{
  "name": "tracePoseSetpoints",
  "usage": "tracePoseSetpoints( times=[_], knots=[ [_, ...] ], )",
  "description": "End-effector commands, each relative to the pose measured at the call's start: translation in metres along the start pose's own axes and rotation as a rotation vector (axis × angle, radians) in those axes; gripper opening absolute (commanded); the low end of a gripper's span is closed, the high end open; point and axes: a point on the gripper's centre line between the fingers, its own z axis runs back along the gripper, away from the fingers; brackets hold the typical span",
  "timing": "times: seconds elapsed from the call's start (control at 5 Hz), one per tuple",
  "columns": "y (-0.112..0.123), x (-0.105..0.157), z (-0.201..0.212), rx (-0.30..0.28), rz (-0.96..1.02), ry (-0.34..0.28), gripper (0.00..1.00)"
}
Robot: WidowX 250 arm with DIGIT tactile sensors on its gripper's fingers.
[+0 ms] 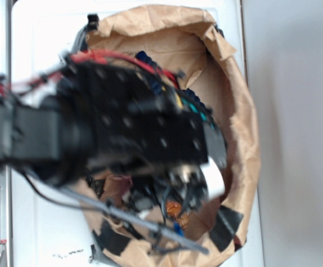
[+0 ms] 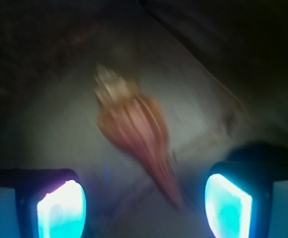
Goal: Grab the shell.
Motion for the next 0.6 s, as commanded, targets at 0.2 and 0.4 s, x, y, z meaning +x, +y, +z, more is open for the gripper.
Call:
tracePoseSetpoints(
  times=[0.2, 0.4],
  knots=[
    [-0.008, 0.025, -0.029, 0.059, -0.063, -0.065, 1.0],
    [0.007, 0.018, -0.037, 0.041, -0.027, -0.071, 1.0]
  ],
)
